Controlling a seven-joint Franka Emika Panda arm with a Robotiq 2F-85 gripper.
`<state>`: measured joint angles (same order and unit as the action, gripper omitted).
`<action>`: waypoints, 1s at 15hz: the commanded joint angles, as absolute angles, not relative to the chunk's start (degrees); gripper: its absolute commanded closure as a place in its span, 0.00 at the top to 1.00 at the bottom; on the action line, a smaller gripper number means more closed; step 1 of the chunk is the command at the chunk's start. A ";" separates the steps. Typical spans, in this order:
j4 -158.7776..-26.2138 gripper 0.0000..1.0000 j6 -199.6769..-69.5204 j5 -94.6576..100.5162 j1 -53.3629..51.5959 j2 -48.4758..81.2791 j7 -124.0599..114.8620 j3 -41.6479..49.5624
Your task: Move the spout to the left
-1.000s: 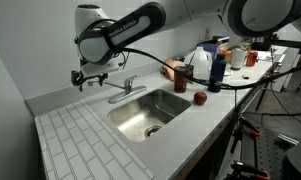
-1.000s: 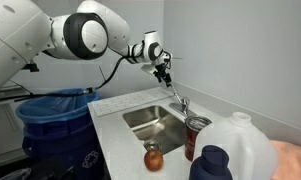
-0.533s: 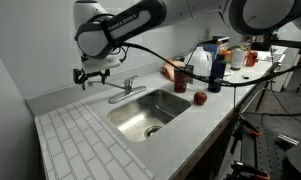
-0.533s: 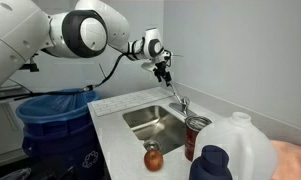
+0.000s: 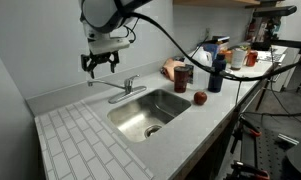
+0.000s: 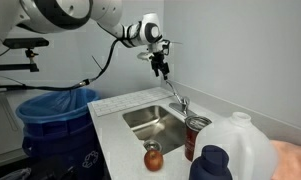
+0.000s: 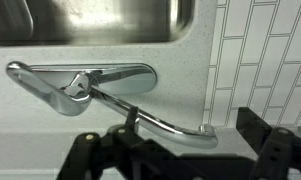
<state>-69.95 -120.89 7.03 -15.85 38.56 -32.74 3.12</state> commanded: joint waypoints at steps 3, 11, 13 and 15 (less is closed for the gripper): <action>-88.65 1.00 -122.23 8.61 -15.12 21.74 -31.72 2.73; -110.96 1.00 -129.05 11.48 -11.31 3.86 -31.13 1.92; -105.52 1.00 -126.49 10.92 -10.71 8.03 -32.21 1.02; -107.31 1.00 -126.89 10.97 -10.01 6.57 -32.17 0.65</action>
